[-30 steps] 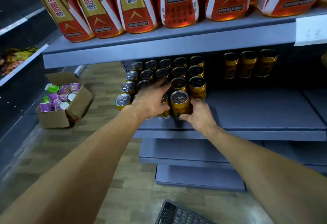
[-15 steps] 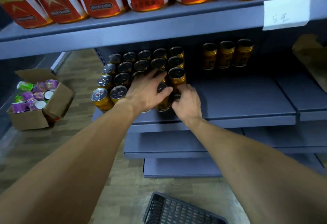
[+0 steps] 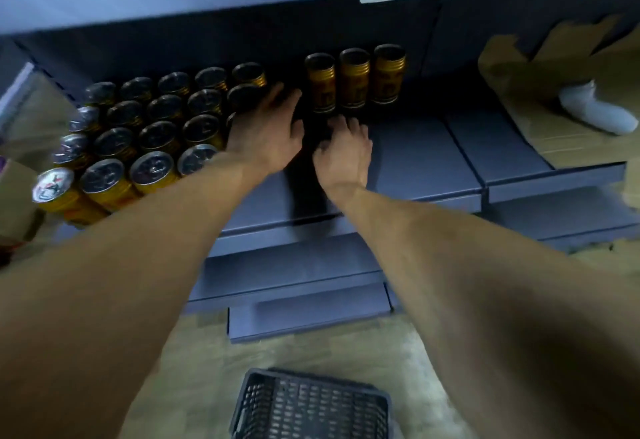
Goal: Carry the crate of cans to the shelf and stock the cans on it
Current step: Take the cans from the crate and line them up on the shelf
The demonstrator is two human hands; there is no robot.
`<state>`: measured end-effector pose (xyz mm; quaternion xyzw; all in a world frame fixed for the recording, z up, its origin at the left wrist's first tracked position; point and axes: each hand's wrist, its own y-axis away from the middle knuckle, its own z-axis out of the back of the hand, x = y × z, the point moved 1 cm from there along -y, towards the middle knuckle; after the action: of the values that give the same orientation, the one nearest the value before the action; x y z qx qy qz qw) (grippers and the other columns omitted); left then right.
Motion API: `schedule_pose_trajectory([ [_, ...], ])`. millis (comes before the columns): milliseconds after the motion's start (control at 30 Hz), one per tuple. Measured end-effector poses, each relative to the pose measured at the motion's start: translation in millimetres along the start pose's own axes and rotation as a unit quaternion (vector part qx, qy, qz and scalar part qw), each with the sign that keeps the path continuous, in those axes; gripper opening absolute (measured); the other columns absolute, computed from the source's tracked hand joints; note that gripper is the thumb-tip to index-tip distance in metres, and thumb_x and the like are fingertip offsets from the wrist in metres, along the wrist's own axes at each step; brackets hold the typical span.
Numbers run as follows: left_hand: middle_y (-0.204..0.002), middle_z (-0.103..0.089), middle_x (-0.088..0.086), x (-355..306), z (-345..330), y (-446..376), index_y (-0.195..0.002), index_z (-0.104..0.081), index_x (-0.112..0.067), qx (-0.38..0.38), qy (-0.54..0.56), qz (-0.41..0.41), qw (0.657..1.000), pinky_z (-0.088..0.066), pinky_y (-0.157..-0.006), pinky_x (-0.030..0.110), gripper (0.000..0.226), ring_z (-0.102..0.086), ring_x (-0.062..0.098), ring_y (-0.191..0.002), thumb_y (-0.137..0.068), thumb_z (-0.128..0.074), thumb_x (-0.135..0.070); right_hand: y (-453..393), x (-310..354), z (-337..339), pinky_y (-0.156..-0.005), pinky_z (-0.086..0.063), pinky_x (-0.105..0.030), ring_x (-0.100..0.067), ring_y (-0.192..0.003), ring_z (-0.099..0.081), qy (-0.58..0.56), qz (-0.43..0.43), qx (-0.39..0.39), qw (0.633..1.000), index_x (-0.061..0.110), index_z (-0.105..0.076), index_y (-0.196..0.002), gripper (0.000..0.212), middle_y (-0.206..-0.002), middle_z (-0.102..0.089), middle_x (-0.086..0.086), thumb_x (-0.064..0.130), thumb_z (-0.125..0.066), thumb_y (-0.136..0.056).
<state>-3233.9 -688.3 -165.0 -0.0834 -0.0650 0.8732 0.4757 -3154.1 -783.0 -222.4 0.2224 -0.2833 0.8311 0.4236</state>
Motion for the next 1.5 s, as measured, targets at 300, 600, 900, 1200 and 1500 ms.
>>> schedule_pose_trajectory([
  [300, -0.150, -0.038, 0.014, -36, -27, -93, -0.147, -0.038, -0.013, 0.000, 0.133, 0.042, 0.990, -0.024, -0.113, 0.033, 0.063, -0.032, 0.030, -0.139, -0.088, -0.058, -0.009, -46, -54, -8, -0.093, -0.042, -0.035, -0.034, -0.113, -0.053, -0.057, 0.002, 0.031, 0.998, 0.006, -0.060, -0.125, 0.045, -0.124, -0.061, -0.015, 0.007, -0.055, -0.080],
  [600, -0.138, -0.048, 0.021, -47, -48, -145, -0.135, -0.046, 0.001, 0.025, 0.239, 0.132, 0.962, -0.035, -0.105, 0.040, 0.055, -0.045, 0.036, -0.128, -0.086, -0.070, -0.006, -50, -69, -2, -0.090, -0.042, -0.036, -0.031, -0.107, -0.050, -0.137, -0.049, 0.043, 0.988, 0.004, -0.061, -0.118, 0.040, -0.114, -0.061, -0.015, 0.012, -0.059, -0.079],
  [900, -0.158, -0.029, 0.006, -44, -28, -133, -0.154, -0.027, -0.018, 0.034, 0.256, 0.114, 0.959, -0.028, -0.113, 0.028, 0.091, -0.030, 0.022, -0.143, -0.079, -0.077, -0.005, -58, -79, 1, -0.088, -0.041, -0.036, -0.031, -0.106, -0.050, -0.132, -0.049, 0.025, 0.990, 0.003, -0.062, -0.114, 0.038, -0.112, -0.061, -0.014, 0.012, -0.059, -0.078],
  [1200, -0.149, -0.044, 0.000, -29, 24, -72, -0.148, -0.039, -0.020, 0.031, 0.250, 0.067, 0.966, -0.029, -0.105, 0.015, 0.079, -0.040, 0.016, -0.136, -0.079, -0.077, -0.016, -56, -66, 4, -0.087, -0.043, -0.037, -0.032, -0.107, -0.050, -0.094, -0.046, 0.066, 0.992, 0.006, -0.063, -0.113, 0.047, -0.113, -0.061, -0.012, 0.027, -0.046, -0.073],
  [1500, -0.121, -0.059, 0.002, -13, 47, 17, -0.126, -0.048, -0.028, 0.108, 0.116, 0.063, 0.985, -0.047, -0.092, 0.035, 0.046, -0.058, 0.027, -0.108, -0.085, -0.068, -0.026, 13, 5, 21, -0.064, -0.042, -0.028, -0.036, -0.083, -0.063, -0.153, 0.008, 0.182, 0.971, 0.009, -0.063, -0.093, 0.023, -0.086, -0.069, -0.012, 0.006, -0.063, -0.071],
])
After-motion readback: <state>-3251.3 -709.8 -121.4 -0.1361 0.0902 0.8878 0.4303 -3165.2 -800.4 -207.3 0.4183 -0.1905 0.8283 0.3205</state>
